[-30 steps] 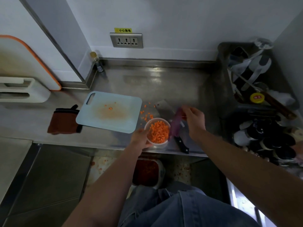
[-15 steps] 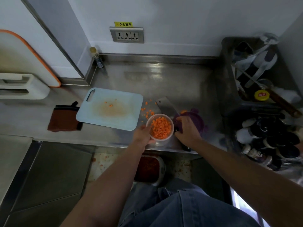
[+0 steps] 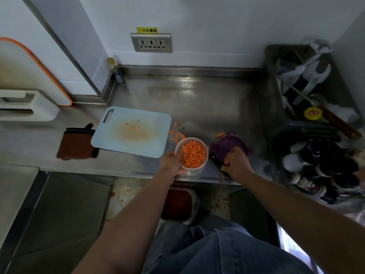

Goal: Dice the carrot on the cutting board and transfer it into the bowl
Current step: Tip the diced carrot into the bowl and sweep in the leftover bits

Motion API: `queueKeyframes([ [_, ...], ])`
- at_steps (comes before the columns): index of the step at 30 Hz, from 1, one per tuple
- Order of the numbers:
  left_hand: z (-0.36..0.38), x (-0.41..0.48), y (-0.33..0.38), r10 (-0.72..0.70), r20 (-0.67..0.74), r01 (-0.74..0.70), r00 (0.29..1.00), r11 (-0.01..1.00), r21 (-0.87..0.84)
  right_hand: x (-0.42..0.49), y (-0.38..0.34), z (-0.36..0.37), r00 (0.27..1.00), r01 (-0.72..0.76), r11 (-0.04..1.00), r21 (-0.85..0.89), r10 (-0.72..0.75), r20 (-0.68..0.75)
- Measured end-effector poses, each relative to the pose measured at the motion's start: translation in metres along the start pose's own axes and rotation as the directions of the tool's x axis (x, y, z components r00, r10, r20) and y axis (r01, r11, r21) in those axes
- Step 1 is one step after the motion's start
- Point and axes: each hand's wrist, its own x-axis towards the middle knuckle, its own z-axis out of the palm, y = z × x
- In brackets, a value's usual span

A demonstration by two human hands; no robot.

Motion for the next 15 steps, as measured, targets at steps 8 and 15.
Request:
queueKeyframes([
  [8,0.005,-0.002,-0.004,-0.011,-0.008,0.01,1.0,1.0,-0.022,-0.01,0.02,0.0,0.991,-0.114,0.993,0.011,0.115,-0.063],
  [15,0.009,0.0,-0.009,-0.018,0.009,0.018,1.0,1.0,-0.01,-0.012,0.029,0.002,0.991,-0.128,0.988,-0.082,0.123,-0.058],
])
